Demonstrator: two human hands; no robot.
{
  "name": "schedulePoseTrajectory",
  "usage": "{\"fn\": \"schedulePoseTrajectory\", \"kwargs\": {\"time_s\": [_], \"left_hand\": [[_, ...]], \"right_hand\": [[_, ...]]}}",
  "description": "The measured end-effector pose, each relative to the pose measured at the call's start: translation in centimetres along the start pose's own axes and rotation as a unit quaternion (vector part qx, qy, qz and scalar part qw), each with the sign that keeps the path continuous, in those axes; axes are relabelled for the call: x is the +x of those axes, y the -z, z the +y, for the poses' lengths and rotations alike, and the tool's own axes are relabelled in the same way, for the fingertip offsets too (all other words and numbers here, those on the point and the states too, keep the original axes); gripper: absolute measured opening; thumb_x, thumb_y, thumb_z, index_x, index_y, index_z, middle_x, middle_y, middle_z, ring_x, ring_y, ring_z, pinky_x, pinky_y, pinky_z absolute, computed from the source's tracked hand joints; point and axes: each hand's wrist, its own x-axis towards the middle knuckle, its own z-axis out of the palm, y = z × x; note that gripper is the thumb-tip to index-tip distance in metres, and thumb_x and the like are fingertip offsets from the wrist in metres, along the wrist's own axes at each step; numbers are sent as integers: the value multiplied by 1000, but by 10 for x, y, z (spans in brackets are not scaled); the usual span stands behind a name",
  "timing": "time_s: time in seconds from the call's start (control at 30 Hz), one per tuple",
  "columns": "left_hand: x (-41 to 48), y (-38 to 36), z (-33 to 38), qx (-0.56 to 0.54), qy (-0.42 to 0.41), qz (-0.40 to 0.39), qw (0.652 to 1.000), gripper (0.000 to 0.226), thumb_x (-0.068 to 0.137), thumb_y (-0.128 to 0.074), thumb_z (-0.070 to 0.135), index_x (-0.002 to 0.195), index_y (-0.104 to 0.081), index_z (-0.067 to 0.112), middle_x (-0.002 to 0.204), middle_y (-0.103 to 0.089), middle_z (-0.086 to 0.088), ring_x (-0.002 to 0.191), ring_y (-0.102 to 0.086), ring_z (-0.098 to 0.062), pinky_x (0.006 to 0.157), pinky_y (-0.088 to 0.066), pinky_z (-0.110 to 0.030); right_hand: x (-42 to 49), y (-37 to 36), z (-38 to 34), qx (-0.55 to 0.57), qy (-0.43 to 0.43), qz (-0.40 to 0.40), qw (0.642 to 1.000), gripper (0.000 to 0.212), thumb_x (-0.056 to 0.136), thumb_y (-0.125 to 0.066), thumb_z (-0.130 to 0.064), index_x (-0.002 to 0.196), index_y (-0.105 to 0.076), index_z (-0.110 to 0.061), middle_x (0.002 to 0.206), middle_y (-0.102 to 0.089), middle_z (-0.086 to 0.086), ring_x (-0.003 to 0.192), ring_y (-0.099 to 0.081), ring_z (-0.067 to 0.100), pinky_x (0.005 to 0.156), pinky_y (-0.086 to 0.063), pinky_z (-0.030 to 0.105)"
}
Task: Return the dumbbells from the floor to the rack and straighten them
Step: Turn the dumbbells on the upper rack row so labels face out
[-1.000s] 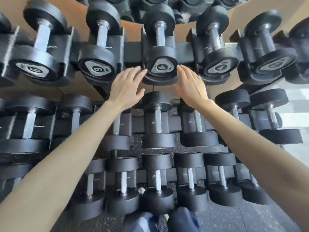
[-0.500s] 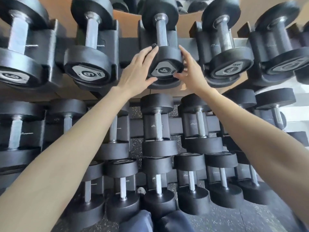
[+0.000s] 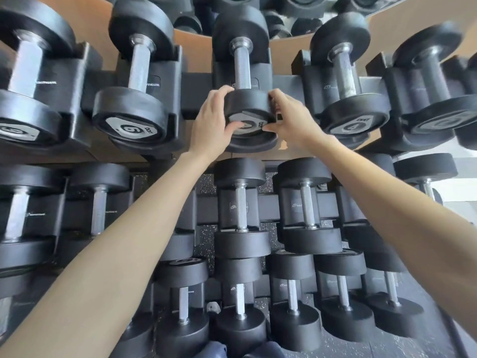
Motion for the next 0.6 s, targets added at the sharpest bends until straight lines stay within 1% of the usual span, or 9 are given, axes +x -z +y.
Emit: {"fn": "schedulePoseTrajectory", "kwargs": {"time_s": [0.07, 0.1, 0.17, 0.23, 0.33, 0.43, 0.5, 0.57, 0.6], "left_hand": [[-4, -7, -8, -53, 42, 8, 998, 63, 80, -70, 21, 132, -36, 5, 127, -49, -12, 115, -51, -27, 81, -33, -19], [-6, -11, -11, -76, 69, 5, 995, 65, 81, -70, 23, 133, -34, 5, 129, -50, -11, 114, -52, -28, 79, -33, -18], [-10, -18, -17, -117, 120, -14, 986, 69, 82, -69, 26, 135, -29, 7, 133, -50, -11, 115, -53, -29, 83, -39, -25], [-10, -19, -25, -146, 146, -37, 978, 71, 82, -69, 29, 136, -28, 8, 134, -50, -12, 118, -51, -30, 91, -42, -34], [-4, -11, -34, -122, 117, -93, 981, 70, 83, -69, 31, 135, -30, 8, 135, -49, -13, 121, -48, -29, 97, -41, -40], [5, 2, -25, -93, 16, -100, 991, 70, 82, -70, 27, 139, -31, 18, 142, -41, -2, 129, -41, -20, 102, -35, -32], [14, 6, -14, -63, -35, -83, 994, 68, 80, -70, 24, 138, -36, 22, 140, -44, 1, 127, -42, -18, 100, -37, -33], [18, 7, -4, -47, -49, -72, 995, 65, 78, -71, 20, 137, -41, 21, 136, -49, 1, 124, -44, -19, 98, -38, -33], [18, 7, -1, -53, -49, -66, 995, 64, 78, -72, 17, 135, -43, 18, 134, -50, -1, 123, -45, -20, 99, -36, -31]], "right_hand": [[5, 13, -9, -97, 50, -7, 994, 54, 72, -73, -17, 116, -43, -9, 109, -57, 11, 96, -53, 33, 72, -36, 36], [8, 20, -15, -138, 73, -9, 988, 54, 73, -73, -18, 118, -44, -8, 109, -58, 13, 97, -53, 35, 72, -37, 36], [13, 28, -27, -199, 102, -17, 975, 56, 75, -72, -19, 123, -45, -9, 109, -57, 15, 99, -53, 36, 76, -40, 39], [15, 31, -38, -234, 103, -32, 966, 57, 78, -69, -20, 128, -43, -10, 111, -57, 16, 102, -53, 36, 80, -43, 43], [15, 32, -43, -248, 74, -54, 964, 58, 79, -66, -15, 131, -40, -12, 111, -55, 17, 102, -53, 38, 79, -46, 46], [13, 29, -37, -219, 42, -52, 973, 65, 77, -68, -14, 135, -39, -17, 110, -55, 15, 100, -53, 37, 77, -44, 42], [9, 22, -28, -170, 38, -28, 984, 72, 76, -71, -14, 138, -36, -21, 106, -53, 12, 96, -53, 33, 74, -41, 38], [3, 10, -18, -69, 24, 1, 997, 74, 72, -73, -14, 137, -38, -22, 107, -53, 5, 94, -52, 25, 76, -40, 35], [-1, 4, -14, 13, 4, 14, 1000, 72, 70, -75, -13, 134, -42, -19, 109, -55, 0, 96, -52, 19, 80, -42, 33]]}}
